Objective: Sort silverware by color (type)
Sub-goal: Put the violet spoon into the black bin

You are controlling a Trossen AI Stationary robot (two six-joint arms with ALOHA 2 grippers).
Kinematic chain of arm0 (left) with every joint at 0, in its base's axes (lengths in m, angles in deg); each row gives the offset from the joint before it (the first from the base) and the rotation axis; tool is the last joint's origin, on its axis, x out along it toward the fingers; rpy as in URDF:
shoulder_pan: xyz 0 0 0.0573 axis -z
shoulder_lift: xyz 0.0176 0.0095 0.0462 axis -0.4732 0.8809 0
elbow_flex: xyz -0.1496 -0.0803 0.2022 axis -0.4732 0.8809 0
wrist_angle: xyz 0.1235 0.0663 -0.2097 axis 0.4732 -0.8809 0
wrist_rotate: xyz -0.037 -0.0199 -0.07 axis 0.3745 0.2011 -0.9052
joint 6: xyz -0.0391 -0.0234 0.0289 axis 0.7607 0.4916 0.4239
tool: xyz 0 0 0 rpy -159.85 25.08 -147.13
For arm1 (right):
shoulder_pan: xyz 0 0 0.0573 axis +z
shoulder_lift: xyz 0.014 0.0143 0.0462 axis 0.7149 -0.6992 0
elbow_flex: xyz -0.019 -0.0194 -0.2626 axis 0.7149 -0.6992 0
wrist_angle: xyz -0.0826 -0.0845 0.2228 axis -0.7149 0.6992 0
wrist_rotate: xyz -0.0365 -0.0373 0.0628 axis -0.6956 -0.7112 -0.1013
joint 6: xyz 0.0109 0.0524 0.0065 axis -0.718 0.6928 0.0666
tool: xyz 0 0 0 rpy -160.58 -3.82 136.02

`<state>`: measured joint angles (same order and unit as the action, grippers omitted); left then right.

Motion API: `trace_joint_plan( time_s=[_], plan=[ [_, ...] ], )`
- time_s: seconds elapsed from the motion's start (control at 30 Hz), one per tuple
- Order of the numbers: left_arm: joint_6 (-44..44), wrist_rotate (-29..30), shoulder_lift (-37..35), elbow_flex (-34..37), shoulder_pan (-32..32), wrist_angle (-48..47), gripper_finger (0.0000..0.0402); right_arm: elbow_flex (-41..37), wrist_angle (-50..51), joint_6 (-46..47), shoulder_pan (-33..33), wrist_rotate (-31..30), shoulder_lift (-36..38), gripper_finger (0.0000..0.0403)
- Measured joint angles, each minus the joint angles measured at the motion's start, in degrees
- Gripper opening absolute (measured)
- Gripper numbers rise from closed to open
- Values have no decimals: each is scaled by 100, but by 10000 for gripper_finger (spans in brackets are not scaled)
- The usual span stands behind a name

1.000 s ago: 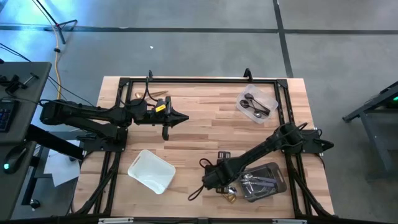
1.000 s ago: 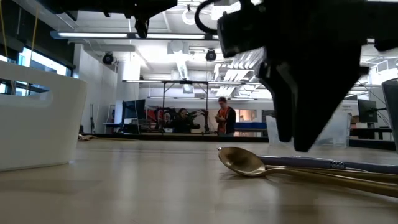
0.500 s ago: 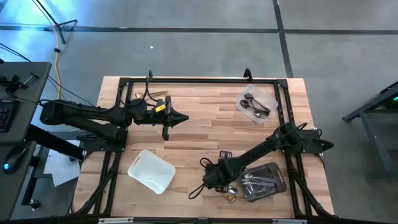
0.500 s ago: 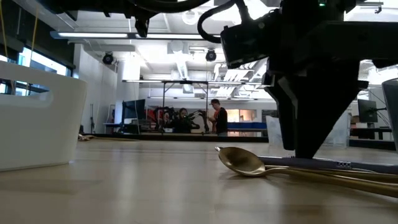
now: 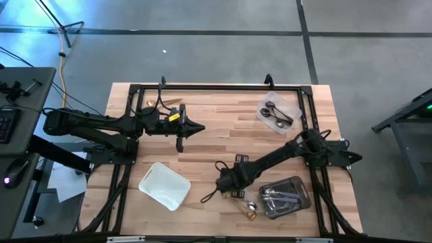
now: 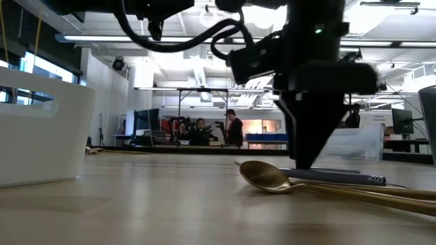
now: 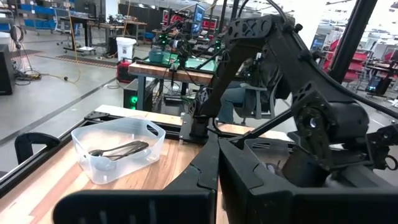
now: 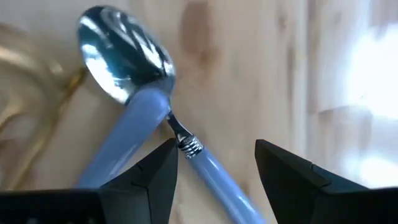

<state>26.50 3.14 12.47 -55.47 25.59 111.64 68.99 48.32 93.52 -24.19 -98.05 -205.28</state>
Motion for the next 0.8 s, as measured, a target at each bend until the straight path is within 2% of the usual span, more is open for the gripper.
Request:
trace_joint_plan(
  time_s=[0.17,0.43,0.6,0.8],
  plan=[
    [0,1,1,0,0,0,0,0,-64,-714,-222,-73,0,199],
    [0,1,0,0,0,0,0,0,-245,-2300,-583,146,0,199],
    [0,1,1,0,0,0,0,0,-329,-3306,-817,561,0,199],
    [-88,1,-1,0,0,4,0,0,-411,-3843,-1034,895,0,199]
  ],
)
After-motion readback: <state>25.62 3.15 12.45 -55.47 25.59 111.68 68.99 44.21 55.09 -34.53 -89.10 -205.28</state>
